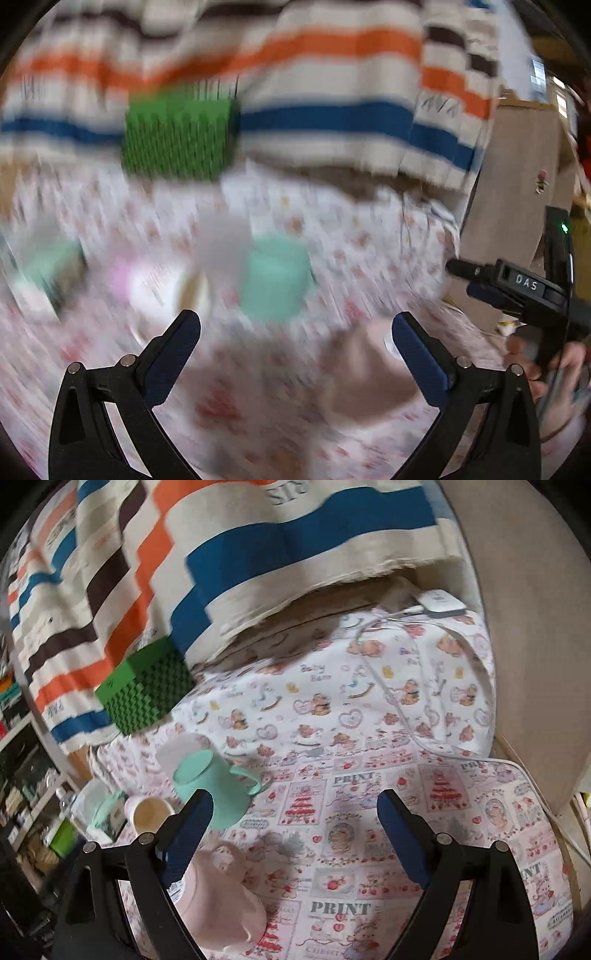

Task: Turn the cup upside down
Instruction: 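Lift the pink cup with the right tool and rotate it rim-down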

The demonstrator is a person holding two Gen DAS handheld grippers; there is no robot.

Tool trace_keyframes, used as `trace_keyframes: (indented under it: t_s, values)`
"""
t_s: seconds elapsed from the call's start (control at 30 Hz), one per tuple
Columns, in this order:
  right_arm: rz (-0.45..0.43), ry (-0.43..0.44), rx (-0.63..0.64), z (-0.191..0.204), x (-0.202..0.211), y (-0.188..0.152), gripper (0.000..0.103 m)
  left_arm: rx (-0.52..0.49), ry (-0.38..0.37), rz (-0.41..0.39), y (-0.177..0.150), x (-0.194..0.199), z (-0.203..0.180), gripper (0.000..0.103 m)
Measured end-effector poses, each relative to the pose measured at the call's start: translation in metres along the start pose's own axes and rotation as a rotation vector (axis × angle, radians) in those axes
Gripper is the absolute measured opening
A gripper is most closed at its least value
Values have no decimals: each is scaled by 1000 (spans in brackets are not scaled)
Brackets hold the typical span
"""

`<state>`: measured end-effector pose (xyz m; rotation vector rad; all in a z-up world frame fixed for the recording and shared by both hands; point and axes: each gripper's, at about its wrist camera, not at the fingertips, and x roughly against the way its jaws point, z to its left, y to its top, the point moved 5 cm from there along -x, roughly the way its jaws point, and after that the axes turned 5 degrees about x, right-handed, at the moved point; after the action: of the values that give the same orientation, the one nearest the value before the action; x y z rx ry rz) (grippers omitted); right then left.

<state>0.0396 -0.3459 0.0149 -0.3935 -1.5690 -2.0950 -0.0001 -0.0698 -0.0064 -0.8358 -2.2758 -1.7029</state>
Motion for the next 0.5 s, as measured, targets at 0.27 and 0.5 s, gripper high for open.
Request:
trace_keyframes:
  t_s: [0.27,0.5]
  values:
    - [11,12,31,5,-4,-5,92,-122,7,-49,-2,14,-25,103]
    - [-68,0,16,0,15,5,92,-335,38,38,-14,-9,-86,103]
